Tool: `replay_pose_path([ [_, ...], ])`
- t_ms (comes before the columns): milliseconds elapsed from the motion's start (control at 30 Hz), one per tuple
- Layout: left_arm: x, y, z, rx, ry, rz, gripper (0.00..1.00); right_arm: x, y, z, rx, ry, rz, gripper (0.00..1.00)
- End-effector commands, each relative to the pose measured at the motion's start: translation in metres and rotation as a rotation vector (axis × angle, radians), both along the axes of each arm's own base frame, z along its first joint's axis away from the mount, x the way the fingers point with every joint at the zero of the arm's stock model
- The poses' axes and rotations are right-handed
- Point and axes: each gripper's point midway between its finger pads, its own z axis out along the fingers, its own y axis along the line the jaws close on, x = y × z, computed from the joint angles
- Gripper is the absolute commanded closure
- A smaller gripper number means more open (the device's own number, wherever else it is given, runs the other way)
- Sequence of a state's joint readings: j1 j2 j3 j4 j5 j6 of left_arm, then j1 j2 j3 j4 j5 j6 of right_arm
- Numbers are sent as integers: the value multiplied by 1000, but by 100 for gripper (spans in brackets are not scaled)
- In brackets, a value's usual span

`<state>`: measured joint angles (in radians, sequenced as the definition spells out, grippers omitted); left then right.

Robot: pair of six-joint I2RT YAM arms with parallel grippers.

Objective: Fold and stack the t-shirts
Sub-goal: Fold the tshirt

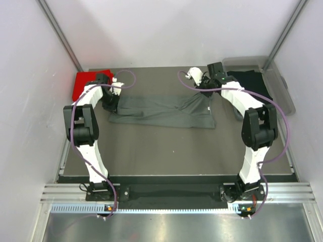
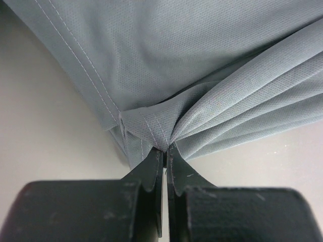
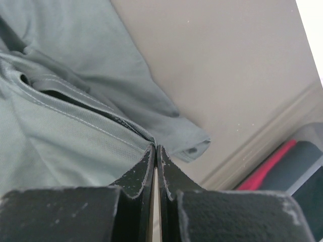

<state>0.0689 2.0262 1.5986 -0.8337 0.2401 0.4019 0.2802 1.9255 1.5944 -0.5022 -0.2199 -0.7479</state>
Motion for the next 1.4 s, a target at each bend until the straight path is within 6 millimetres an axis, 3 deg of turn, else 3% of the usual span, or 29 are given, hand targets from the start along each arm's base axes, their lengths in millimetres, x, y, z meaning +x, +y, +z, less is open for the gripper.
replay_pose_path([
  [0, 9, 4, 24, 12, -77, 20, 100, 22, -1, 21, 7, -64, -25, 100],
  [400, 14, 10, 29, 38, -87, 63, 100, 52, 4, 13, 3, -72, -51, 100],
  [1067, 19, 30, 41, 126, -137, 171, 100, 65, 10, 7, 21, -98, -76, 100],
  [1267, 20, 36, 35, 154, -123, 191, 100, 68, 14, -1, 15, -89, -71, 100],
  [1333, 21, 37, 32, 160, -118, 198, 97, 69, 14, -2, 15, -90, -75, 94],
  [1367, 23, 39, 34, 164, -122, 234, 89, 72, 13, 1, 19, -103, -100, 80],
])
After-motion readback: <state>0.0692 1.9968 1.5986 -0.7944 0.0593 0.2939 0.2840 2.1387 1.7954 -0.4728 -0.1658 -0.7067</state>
